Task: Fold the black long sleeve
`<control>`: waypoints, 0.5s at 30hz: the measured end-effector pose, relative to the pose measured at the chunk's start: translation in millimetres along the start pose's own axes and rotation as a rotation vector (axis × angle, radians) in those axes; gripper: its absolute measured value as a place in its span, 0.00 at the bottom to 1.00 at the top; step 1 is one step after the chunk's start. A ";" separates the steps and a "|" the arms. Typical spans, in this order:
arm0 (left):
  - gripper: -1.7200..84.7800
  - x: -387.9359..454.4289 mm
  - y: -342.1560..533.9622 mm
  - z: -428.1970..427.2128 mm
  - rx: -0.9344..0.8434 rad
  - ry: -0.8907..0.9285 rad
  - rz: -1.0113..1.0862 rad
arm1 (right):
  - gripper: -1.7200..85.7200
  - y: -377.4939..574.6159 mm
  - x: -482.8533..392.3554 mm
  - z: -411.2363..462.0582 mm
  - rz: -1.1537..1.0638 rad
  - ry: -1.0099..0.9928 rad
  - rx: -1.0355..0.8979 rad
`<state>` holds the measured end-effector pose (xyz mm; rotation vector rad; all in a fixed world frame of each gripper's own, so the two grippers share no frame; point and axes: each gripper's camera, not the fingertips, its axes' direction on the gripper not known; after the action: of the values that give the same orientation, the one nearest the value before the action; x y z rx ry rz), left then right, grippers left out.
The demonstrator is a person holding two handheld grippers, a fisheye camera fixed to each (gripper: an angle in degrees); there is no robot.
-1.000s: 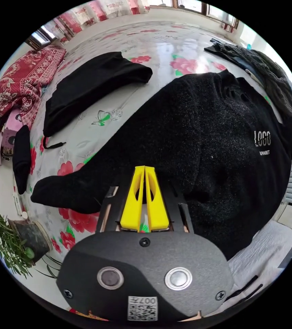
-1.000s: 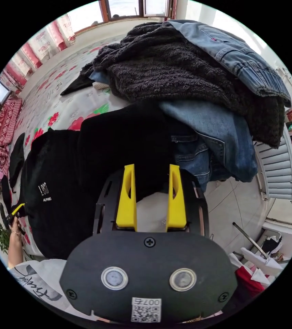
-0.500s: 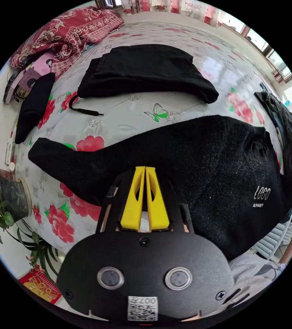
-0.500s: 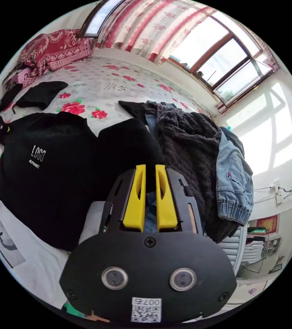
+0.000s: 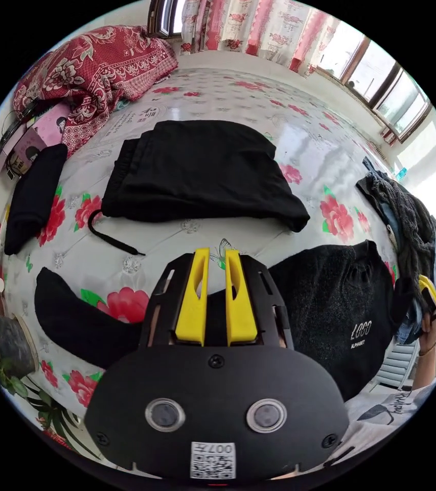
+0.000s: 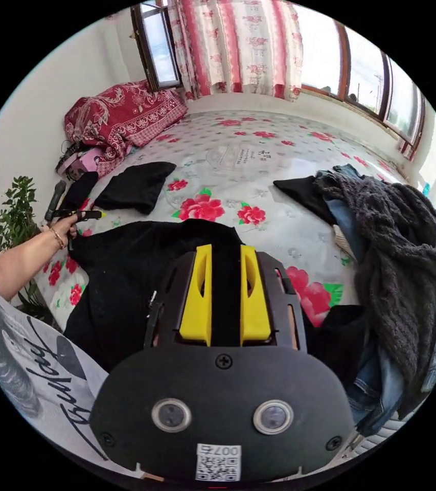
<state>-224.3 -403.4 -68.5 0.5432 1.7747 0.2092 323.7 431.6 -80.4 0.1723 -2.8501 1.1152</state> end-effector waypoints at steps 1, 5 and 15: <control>0.09 -4.0 -9.2 8.5 -0.022 0.006 -0.005 | 0.07 -20.3 -20.6 19.4 -0.047 -0.081 0.008; 0.09 -14.6 -29.6 28.1 -0.060 -0.015 0.007 | 0.09 -77.2 -92.1 87.3 -0.232 -0.193 -0.047; 0.08 -31.7 -86.2 25.4 0.036 -0.054 0.065 | 0.13 -187.1 -209.6 247.9 -0.437 -0.232 -0.233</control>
<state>-215.9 -497.1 -83.9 0.6282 1.7121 0.2060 548.6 142.6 -159.9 0.9086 -2.8892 0.7111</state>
